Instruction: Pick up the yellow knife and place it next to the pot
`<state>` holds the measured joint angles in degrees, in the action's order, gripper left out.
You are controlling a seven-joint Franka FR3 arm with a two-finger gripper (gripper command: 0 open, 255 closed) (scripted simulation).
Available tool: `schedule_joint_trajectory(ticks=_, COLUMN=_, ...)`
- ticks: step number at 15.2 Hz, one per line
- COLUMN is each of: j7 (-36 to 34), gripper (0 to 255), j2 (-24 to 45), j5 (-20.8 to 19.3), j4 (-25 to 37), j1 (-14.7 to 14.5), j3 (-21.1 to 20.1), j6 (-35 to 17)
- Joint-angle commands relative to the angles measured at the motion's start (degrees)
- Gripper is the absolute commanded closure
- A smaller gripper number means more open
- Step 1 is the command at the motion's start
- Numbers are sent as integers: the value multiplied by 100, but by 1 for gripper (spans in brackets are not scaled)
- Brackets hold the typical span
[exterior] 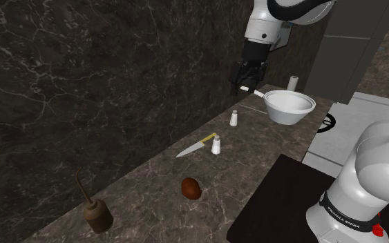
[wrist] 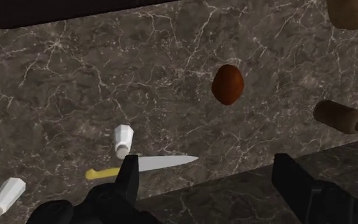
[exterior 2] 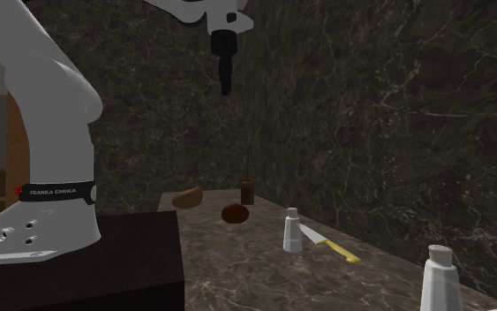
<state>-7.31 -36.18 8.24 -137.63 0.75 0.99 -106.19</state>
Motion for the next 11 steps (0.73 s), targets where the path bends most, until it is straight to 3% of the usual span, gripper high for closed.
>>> schedule_joint_trajectory(ticks=1, j7=-239, gripper=0, j2=256, j5=82, j4=-152, j1=56, j3=-62, j6=-443)
schedule_joint_trajectory(ticks=11, j7=-1209, gripper=0, j2=2120, j5=434, j4=-105, j1=294, j3=-182, j6=-2354)
